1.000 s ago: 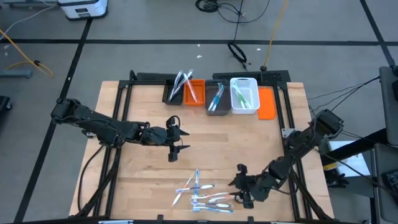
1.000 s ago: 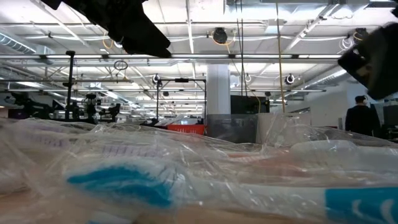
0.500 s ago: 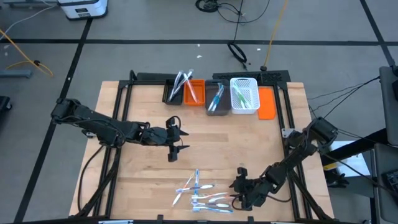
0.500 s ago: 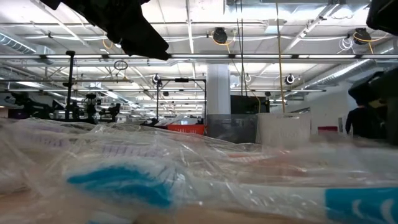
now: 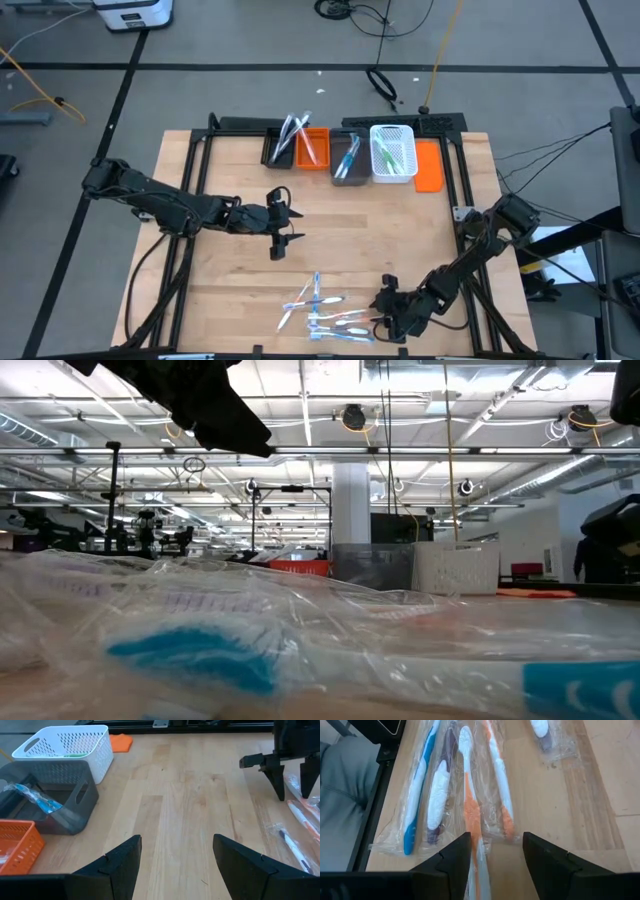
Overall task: Pick & Place Toothbrushes
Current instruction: Put the orange toothbrush into the orange basket
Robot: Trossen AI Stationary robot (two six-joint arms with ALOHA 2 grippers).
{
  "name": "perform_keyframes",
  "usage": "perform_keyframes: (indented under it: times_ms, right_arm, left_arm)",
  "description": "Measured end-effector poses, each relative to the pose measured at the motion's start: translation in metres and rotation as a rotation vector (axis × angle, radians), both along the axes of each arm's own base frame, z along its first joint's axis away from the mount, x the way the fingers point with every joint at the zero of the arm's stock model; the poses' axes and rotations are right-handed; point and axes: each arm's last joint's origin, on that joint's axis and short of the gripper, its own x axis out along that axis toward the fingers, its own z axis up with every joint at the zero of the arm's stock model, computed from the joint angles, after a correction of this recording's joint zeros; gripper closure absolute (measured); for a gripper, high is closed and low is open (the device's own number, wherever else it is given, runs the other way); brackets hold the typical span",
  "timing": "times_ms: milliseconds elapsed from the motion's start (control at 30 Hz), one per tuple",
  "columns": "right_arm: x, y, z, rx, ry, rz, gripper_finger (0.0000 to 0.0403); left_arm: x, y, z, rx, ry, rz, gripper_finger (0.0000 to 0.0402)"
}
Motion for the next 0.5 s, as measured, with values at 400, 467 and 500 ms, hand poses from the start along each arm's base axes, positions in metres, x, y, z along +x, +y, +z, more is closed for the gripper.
perform_keyframes:
  times_ms: [400,467,500]
  right_arm:
    - [0.0034,0.0019,-0.0045,-0.03,-0.047,0.02,0.0276]
    - [0.0039,0.0021,-0.0043,-0.03,-0.052,0.025,0.0287]
    - [0.0037,0.002,-0.0046,-0.031,-0.048,0.025,0.0293]
  left_arm:
    - [0.0,0.0,0.0,-0.001,0.0,0.001,0.0156]
    - [0.0,0.0001,0.0,-0.001,0.0,0.001,0.0156]
    - [0.0,0.0001,0.0,-0.001,0.0,0.001,0.0156]
